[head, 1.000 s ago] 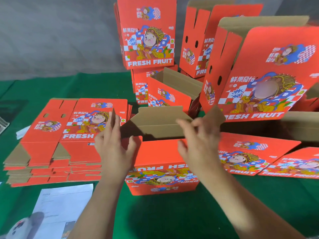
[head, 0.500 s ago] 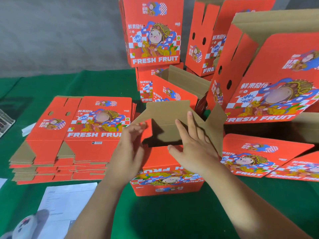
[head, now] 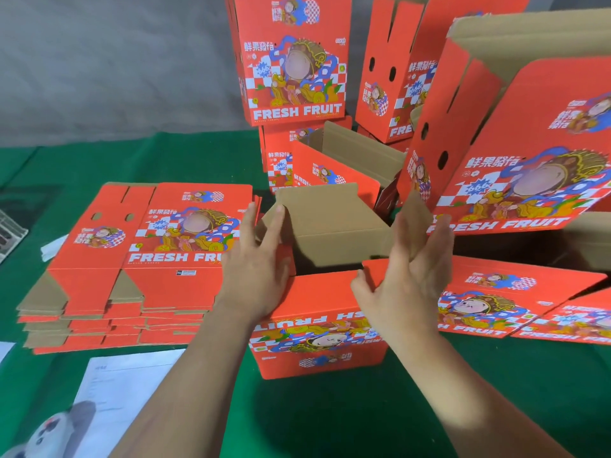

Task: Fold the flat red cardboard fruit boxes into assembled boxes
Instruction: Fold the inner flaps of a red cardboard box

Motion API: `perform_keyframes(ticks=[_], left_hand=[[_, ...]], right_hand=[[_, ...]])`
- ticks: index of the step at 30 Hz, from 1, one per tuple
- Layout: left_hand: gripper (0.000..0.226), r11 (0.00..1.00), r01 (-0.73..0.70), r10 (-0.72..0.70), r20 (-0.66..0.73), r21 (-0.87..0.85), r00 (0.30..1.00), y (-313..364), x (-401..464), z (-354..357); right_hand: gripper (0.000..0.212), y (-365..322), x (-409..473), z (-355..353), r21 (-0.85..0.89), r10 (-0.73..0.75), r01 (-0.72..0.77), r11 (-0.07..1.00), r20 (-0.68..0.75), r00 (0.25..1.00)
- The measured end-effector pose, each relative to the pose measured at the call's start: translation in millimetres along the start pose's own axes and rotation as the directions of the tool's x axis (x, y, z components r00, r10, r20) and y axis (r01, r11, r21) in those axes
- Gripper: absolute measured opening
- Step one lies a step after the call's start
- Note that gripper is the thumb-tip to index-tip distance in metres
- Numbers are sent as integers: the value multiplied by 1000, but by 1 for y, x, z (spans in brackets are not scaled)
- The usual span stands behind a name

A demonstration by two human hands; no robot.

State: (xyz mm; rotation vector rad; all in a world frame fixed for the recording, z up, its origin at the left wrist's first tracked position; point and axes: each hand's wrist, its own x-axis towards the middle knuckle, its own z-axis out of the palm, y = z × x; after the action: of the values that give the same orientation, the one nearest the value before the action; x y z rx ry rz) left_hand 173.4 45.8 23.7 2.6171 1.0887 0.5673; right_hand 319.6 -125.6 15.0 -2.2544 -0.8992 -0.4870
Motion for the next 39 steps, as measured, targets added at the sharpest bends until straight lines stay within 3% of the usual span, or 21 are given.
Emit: perform_keyframes(ticks=[3,6,8,10,11,13,16,18,20,24,26,28,29,31,33,34,36,39], left_hand=[[84,999,32,-34,51,33,998,4,3,1],[80,1000,30,-30,51,0,998,3,3,0],[61,977,55,-55,7,-208,998,-2,1,-1],[39,862,162,-189,-9,-480,982,-5,-1,-4],[32,817,217,-253,6,-535,967,-7,-3,-4],[45,847,261,-282,26,-462,959,-6,-6,-4],[59,966,212,-207,50,-150,977,-4,-9,-2],[79,963,232,-214,135,-135,967,-4,-5,-4],[83,949,263,-223,222,-173,949,-3,1,-3],[78,955,281,-296,273,91,915,8,3,3],[80,968,238,-252,233,86,939,7,3,4],[79,968,202,-170,200,-152,965,-1,5,1],[79,895,260,-200,194,-363,960,-4,5,-4],[81,568,449,-412,234,-690,880,-11,2,-11],[85,289,628,-495,449,-722,744,-10,-7,-19],[85,201,657,-485,509,-727,711,-7,-14,-20],[75,190,621,-516,461,-760,722,1,-23,-24],[21,218,411,-602,210,-885,771,18,-27,-28]], right_hand=[[94,3,2,1,67,-87,82,994,89,992],[66,9,0,5,79,-161,153,985,106,981],[42,15,-3,6,114,-193,182,977,99,976],[22,18,-6,3,146,-202,186,972,108,973],[19,19,-6,2,135,-205,188,973,123,971],[22,17,1,0,165,-119,93,982,160,980],[36,13,24,-1,342,32,-95,935,186,982],[73,12,36,1,134,-60,17,991,327,943],[102,9,36,4,-118,-43,114,986,485,874],[106,0,33,16,-260,87,52,964,493,866],[108,-2,36,18,-251,156,-21,968,533,832],[102,-1,38,16,-198,191,-94,976,557,808],[98,1,38,14,-162,196,-125,979,565,802],[88,3,40,10,-28,203,-229,973,580,789],[75,3,41,1,128,228,-361,924,573,787],[64,3,41,-4,171,225,-371,913,548,806],[47,-1,44,-14,200,194,-305,931,436,879],[56,-6,50,-23,324,247,-338,883,291,924]])
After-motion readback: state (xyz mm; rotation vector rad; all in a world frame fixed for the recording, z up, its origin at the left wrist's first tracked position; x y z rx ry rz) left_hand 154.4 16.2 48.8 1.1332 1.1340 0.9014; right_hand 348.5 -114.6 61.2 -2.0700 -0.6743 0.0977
